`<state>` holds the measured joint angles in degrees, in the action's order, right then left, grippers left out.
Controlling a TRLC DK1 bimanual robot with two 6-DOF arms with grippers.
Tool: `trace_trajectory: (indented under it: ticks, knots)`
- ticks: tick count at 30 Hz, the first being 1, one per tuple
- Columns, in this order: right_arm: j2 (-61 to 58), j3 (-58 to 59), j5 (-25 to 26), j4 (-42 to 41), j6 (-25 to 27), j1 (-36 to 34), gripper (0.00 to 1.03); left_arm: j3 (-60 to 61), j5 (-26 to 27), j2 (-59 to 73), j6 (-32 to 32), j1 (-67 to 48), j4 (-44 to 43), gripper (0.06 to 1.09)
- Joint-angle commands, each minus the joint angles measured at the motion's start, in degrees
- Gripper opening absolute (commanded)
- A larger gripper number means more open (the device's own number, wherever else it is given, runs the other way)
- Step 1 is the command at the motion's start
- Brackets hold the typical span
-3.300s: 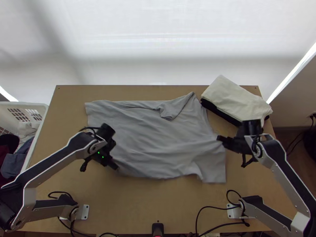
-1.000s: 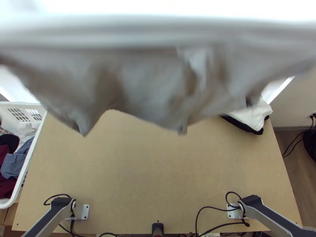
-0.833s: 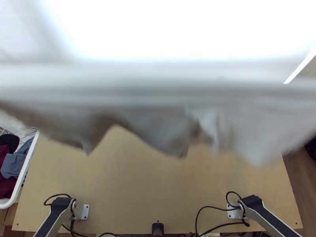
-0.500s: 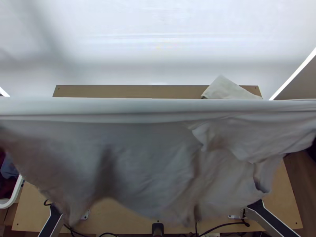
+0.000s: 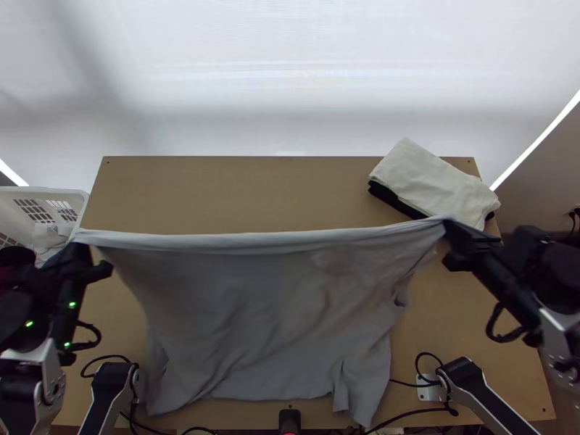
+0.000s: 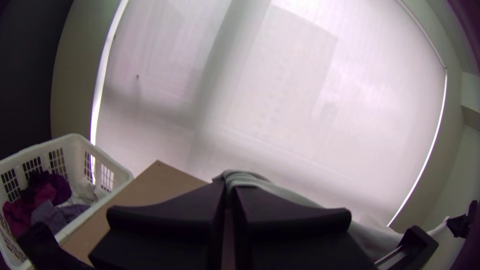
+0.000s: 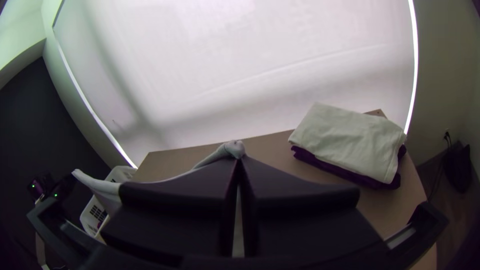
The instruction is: Fold the t-shirt
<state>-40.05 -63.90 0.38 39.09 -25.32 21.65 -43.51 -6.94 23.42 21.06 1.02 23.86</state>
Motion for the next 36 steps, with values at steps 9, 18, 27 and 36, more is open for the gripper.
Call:
trace_trajectory:
  ticks: [9,18,27,36]
  knots:
    - [-12.1,7.6,-3.5,-10.1,-3.0,-0.7,0.03,4.2,2.9,16.3,1.8,0.5,-13.4,0.09]
    - [-28.2,3.2,-5.4,-11.3,-3.4,-4.1,0.03,-3.3,4.2,33.8,1.5,1.8,-12.7,0.10]
    - [-43.7,-5.6,-5.0,-10.3,-3.6,-7.5,0.03,-11.4,4.6,49.8,1.6,3.8,-12.3,0.10]
    - [-56.9,-15.9,-3.0,-9.8,-5.2,-8.4,0.03,-17.5,4.7,60.9,1.6,4.9,-12.8,0.10]
